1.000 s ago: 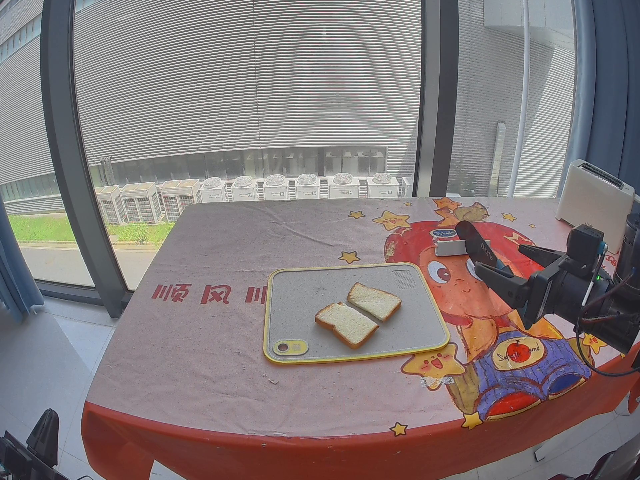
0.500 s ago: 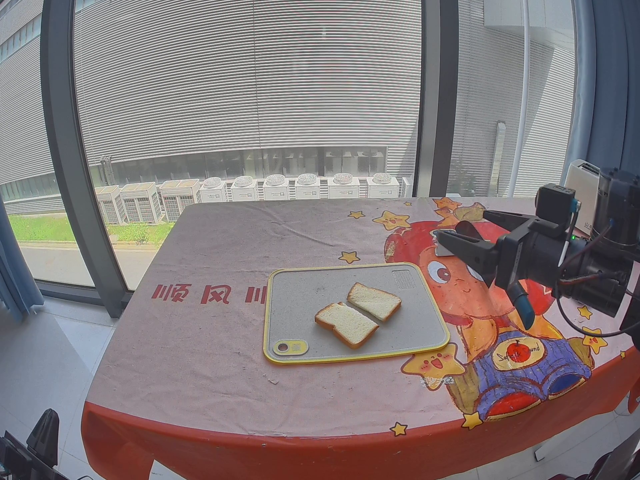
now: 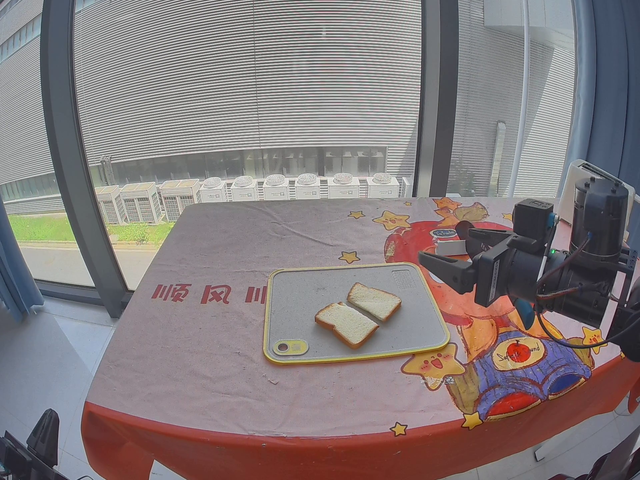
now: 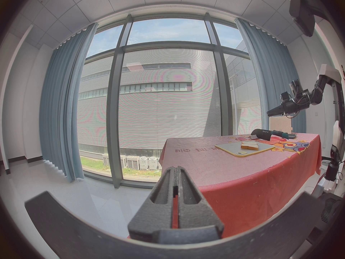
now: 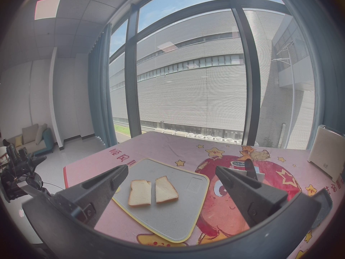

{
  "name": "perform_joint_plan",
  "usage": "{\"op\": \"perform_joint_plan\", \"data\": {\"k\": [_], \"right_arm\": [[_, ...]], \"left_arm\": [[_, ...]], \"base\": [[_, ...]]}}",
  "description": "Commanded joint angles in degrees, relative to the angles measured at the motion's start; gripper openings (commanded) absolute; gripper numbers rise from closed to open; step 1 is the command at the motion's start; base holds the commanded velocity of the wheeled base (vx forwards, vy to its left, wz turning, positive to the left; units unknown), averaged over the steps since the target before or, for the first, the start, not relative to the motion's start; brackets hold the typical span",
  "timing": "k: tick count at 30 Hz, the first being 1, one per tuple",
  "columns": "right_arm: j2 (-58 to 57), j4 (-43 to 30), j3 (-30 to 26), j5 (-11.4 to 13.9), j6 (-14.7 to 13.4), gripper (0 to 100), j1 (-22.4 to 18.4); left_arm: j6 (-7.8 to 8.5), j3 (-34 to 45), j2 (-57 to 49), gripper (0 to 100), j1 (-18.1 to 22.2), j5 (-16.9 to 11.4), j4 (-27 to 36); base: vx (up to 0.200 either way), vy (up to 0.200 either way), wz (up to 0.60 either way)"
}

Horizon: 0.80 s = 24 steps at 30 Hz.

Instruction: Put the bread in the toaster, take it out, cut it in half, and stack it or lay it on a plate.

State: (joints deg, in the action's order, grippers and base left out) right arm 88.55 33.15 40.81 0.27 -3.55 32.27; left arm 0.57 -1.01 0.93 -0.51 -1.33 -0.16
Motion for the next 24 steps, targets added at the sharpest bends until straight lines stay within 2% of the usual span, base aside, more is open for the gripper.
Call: {"op": "perform_joint_plan", "data": {"k": [1,6,16,19,21,24], "right_arm": [[0.6,0.1,-0.6,-0.1,0.0,100,0.5],[0.8,0.2,-0.8,-0.6,-0.1,100,4.1],[2.5,0.2,-1.0,-0.8,-0.5,100,4.5],[4.3,0.2,-0.6,-0.8,-1.4,100,4.2],[5.8,0.2,-0.2,-1.4,-2.8,100,4.4],[7.2,0.2,0.4,-3.9,-3.0,100,4.4]], "left_arm": [[-0.13,1.0,-0.9,0,0.0,0.0,0.0],[0.04,1.0,-0.9,0,0.0,0.0,0.0],[0.13,1.0,-0.9,0,0.0,0.0,0.0],[0.13,1.0,-0.9,0,0.0,0.0,0.0],[0.13,1.0,-0.9,0,0.0,0.0,0.0],[0.13,1.0,-0.9,0,0.0,0.0,0.0]], "base": [[0.0,0.0,0.0],[0.0,0.0,0.0],[0.0,0.0,0.0],[0.0,0.0,0.0],[0.0,0.0,0.0],[0.0,0.0,0.0]]}}
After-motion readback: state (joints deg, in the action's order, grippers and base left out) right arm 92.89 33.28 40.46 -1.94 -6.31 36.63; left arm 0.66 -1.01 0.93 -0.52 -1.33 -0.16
